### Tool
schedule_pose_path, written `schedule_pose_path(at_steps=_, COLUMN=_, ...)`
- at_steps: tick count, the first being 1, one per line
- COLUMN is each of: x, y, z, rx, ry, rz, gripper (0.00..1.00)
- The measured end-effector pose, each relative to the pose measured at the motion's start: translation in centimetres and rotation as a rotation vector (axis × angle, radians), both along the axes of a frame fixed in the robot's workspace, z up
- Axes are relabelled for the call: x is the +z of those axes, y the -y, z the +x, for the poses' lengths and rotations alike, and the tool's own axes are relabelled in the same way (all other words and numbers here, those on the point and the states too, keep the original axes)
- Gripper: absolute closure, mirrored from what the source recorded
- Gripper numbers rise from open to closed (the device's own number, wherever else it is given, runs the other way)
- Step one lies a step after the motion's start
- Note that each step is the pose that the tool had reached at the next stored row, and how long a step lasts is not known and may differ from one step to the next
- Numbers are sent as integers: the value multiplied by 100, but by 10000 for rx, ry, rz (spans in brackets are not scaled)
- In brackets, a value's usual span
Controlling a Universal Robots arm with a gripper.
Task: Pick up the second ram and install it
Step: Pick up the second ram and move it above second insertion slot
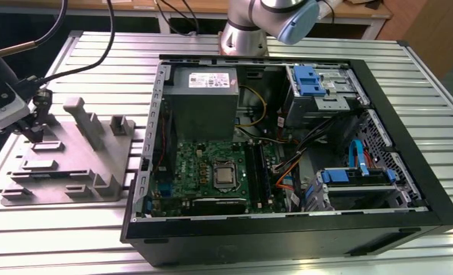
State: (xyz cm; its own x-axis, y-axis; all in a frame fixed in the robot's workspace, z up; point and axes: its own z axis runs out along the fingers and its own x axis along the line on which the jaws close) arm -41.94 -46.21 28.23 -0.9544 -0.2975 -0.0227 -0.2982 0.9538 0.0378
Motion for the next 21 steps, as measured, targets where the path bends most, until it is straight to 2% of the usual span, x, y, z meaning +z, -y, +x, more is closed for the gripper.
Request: schedule_pose_path(at_steps=21, x=-105, y=0, z=0, rx=3821, ry=-1, rz=0, gripper=89)
